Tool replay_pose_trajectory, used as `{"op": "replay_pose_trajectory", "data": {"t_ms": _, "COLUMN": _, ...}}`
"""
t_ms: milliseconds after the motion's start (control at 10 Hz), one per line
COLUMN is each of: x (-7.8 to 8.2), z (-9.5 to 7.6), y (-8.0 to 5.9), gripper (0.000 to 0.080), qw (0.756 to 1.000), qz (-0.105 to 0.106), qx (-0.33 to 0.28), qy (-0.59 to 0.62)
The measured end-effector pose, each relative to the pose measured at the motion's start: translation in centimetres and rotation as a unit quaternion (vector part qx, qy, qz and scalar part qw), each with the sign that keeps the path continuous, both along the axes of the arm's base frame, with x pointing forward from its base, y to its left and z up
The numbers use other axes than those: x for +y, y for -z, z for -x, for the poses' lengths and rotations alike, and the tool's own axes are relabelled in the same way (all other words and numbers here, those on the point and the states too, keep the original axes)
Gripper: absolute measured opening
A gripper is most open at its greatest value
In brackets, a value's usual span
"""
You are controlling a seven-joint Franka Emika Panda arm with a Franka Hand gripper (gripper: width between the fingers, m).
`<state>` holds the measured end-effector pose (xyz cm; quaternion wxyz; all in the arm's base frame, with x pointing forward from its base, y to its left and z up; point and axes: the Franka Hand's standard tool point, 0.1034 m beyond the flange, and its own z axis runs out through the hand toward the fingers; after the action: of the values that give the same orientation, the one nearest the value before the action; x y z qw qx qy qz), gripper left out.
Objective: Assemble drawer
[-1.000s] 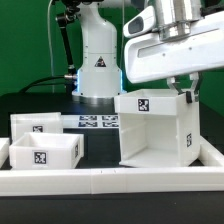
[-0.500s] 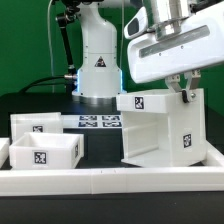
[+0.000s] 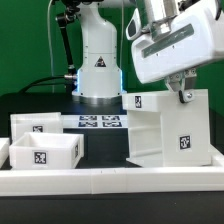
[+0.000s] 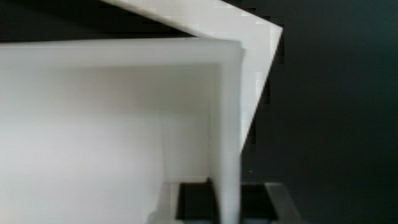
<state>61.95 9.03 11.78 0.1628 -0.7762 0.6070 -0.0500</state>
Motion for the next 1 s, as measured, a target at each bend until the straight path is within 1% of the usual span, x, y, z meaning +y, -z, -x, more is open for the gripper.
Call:
{"op": "replay_pose_trajectory", "data": {"t_ms": 100, "x": 0.0, "z": -0.6, "y": 0.2, "gripper": 0.0044, "qw": 0.999, "qz": -0.014, "qx": 0.005, "qy": 0.034}}
{"op": "replay_pose_trajectory", "data": {"t_ms": 200, "x": 0.0, "z": -1.1, "y": 0.5, "gripper": 0.0044, "qw": 0.998, "qz": -0.023, "qx": 0.009, "qy": 0.058}}
{"op": "replay_pose_trajectory", "data": {"t_ms": 400, "x": 0.6, "z": -2.0, "y": 0.8, "gripper": 0.0048, "qw": 0.993, "qz": -0.042, "qx": 0.017, "qy": 0.109}}
{"op": "replay_pose_trajectory", "data": {"t_ms": 800, "x": 0.7, "z": -2.0, "y": 0.8, "gripper": 0.0058, "qw": 0.994, "qz": -0.039, "qx": 0.016, "qy": 0.099}}
{"op": "replay_pose_trajectory", "data": {"t_ms": 900, "x": 0.7, "z": -2.0, "y": 0.8, "gripper": 0.0259, "qw": 0.994, "qz": -0.039, "qx": 0.016, "qy": 0.098}}
{"op": "replay_pose_trajectory", "data": {"t_ms": 1000, "x": 0.7, "z": -2.0, "y": 0.9, "gripper": 0.0259, "qw": 0.995, "qz": -0.037, "qx": 0.015, "qy": 0.093}}
